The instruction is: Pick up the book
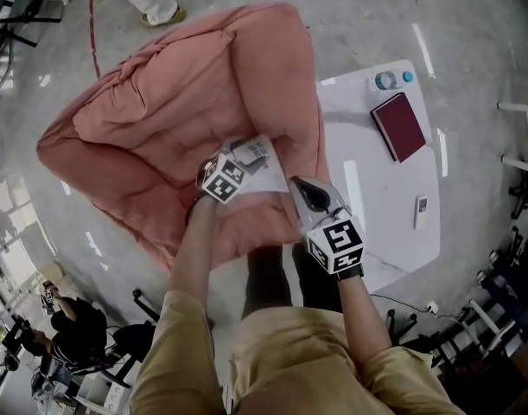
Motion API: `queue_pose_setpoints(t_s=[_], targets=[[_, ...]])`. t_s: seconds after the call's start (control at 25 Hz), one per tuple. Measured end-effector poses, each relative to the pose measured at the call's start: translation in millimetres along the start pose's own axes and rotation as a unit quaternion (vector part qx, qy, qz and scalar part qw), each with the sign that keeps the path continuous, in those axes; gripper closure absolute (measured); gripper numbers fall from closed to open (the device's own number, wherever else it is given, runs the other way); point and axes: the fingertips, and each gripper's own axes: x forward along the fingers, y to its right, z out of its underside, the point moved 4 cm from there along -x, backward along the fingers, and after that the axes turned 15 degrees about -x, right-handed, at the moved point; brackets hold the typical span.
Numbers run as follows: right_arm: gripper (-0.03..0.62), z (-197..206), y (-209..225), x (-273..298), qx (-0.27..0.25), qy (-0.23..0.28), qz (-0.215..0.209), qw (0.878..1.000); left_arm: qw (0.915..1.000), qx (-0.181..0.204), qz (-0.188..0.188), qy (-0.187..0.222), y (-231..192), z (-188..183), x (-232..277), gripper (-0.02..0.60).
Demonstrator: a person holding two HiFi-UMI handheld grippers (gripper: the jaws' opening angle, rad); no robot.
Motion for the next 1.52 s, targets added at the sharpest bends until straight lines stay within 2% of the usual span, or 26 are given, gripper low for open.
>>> queue_pose_setpoints(t_s=[0.16,0.44,0.64,0.72,0.92,1.04,1.12,1.2,1.32,1.44,1.48,1.52], targets=[[0.589,7.6,2.8,4.4,-0.001,-0.008,0.001,1.000,0.9984,0.028,0.017,-0.046,-6.6,15.3,22.9,0.289],[0.589,19.7,7.6,5.5,0.006,-0.014,0.003,1.000,0.9940,0.078,0.021,-0.074,-9.4,22.9,40.6,0.297],[0.589,28.7,9.7,6.7,0.015,-0.016,0.007,1.000,0.9839,0.123,0.038,-0.125,-14.5,29.1,52.8,0.311],[0.589,27.8,6.7,8.4,0.015,-0.018,0.006,1.000,0.9784,0.137,0.048,-0.147,-17.3,32.3,56.3,0.292],[0.589,34.4,2.6,7.2,0.013,-0.021,0.000,1.000,0.9753,0.138,0.070,-0.157,-17.3,31.0,66.0,0.288],[0.589,40.1,1.5,7.3,0.014,-0.022,0.001,1.000,0.9748,0.128,0.094,-0.157,-13.5,27.8,61.6,0.361],[0.589,43.6,1.2,7.8,0.017,-0.023,0.000,1.000,0.9741,0.117,0.118,-0.153,-6.6,28.2,57.9,0.464],[0.589,44.7,0.4,7.7,0.018,-0.022,-0.002,1.000,0.9711,0.118,0.140,-0.154,3.8,32.9,56.6,0.489],[0.589,41.9,-1.6,7.0,0.019,-0.018,-0.004,1.000,0.9598,0.117,0.175,-0.186,21.6,45.7,60.2,0.492],[0.589,42.6,-2.0,7.1,0.016,-0.018,-0.003,1.000,0.9387,0.146,0.207,-0.234,43.2,61.1,72.2,0.452],[0.589,44.6,-1.7,6.4,0.015,-0.019,-0.003,1.000,0.9313,0.159,0.209,-0.252,48.7,71.3,78.5,0.442],[0.589,46.9,-1.5,5.1,0.014,-0.019,-0.003,1.000,0.9275,0.170,0.205,-0.263,51.8,80.0,84.5,0.443]])
